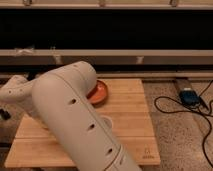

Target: Wipe the white sponge on the table

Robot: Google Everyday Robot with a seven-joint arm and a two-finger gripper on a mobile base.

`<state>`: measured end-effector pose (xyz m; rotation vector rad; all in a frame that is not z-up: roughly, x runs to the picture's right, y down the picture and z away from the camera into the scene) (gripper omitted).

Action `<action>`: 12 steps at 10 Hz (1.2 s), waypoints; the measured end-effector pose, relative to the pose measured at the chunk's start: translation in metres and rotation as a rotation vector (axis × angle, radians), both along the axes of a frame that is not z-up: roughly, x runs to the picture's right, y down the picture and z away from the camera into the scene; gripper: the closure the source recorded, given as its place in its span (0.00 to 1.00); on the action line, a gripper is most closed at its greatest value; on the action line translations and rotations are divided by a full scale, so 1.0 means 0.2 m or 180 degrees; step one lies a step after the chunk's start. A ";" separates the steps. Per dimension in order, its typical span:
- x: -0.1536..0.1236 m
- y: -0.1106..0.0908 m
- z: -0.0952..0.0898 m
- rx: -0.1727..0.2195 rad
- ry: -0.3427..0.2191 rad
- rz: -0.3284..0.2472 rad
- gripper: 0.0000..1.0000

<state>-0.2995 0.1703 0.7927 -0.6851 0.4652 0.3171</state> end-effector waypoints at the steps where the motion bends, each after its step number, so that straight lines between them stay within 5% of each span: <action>1: 0.06 -0.01 -0.01 0.0015 0.0050 0.0048 0.37; 4: 0.21 0.07 -0.03 -0.0039 0.0127 0.0126 0.20; 8: 0.14 0.21 -0.13 -0.0079 -0.0107 0.0249 0.20; 12: 0.07 0.17 -0.22 -0.0010 -0.0372 0.0403 0.20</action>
